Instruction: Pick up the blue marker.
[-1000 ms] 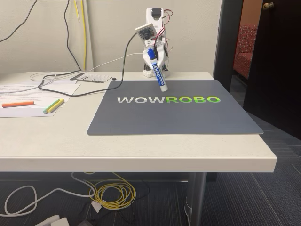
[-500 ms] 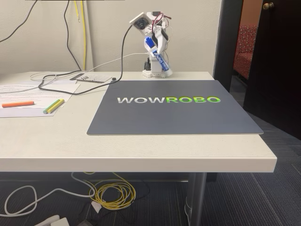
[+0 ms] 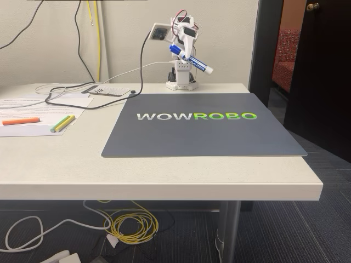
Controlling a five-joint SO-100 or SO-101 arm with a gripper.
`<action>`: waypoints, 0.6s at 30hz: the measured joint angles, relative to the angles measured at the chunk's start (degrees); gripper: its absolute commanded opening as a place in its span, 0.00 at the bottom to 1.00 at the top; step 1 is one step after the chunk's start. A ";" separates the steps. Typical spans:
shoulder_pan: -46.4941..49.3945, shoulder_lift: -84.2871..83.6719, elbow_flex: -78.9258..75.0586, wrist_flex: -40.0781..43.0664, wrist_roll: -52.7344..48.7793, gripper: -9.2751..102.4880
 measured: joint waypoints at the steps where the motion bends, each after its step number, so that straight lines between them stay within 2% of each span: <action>1: -0.18 0.00 0.00 0.62 1.93 0.14; 8: -1.41 0.70 0.18 5.80 9.49 0.14; 18: 1.49 8.35 -0.35 6.86 8.35 0.14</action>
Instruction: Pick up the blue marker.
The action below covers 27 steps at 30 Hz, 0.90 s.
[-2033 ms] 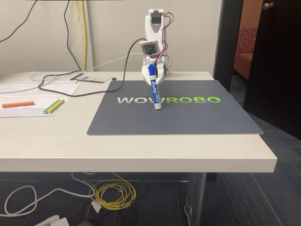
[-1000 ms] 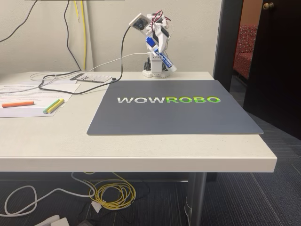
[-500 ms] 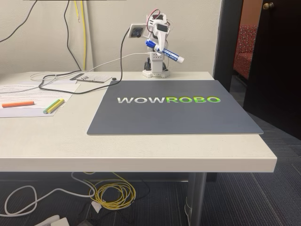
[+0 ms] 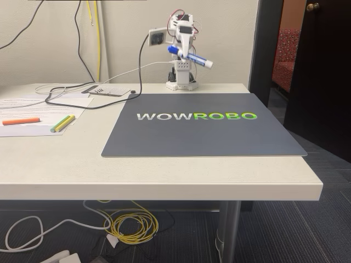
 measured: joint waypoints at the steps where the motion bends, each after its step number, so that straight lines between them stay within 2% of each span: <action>1: 0.18 -0.26 -0.88 0.00 -0.44 0.14; 15: 2.81 -7.03 -21.27 1.85 -3.08 0.14; 27: 4.04 -7.03 -23.20 2.99 -3.16 0.14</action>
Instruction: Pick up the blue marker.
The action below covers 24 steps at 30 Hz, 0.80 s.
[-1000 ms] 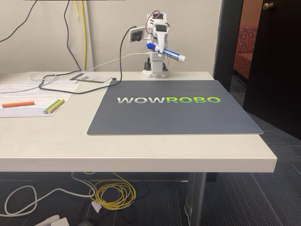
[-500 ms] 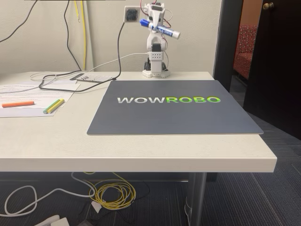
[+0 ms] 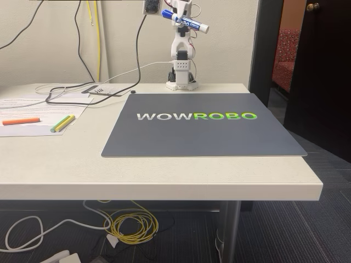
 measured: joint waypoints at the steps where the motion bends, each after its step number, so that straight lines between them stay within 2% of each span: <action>1: 0.00 0.00 0.00 0.26 0.00 0.14; 24: 0.35 0.00 0.00 0.79 0.00 0.14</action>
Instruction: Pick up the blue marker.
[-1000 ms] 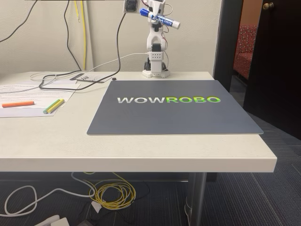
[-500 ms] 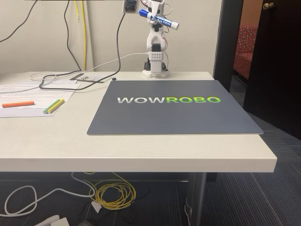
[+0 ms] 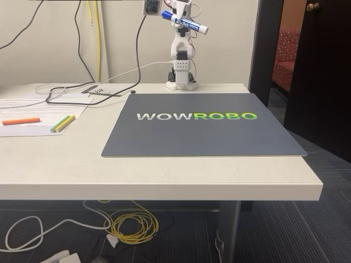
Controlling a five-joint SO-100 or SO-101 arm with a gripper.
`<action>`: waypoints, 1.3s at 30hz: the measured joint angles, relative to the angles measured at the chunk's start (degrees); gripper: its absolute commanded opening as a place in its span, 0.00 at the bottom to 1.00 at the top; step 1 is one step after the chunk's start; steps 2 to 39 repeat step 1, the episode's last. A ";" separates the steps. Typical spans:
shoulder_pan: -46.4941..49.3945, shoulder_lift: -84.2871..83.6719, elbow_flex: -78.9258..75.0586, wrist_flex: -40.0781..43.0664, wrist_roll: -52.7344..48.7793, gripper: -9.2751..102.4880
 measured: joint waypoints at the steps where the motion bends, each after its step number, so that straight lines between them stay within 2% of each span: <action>1: 0.00 0.00 0.00 0.00 0.00 0.14; 39: 0.00 0.00 0.00 0.00 0.00 0.14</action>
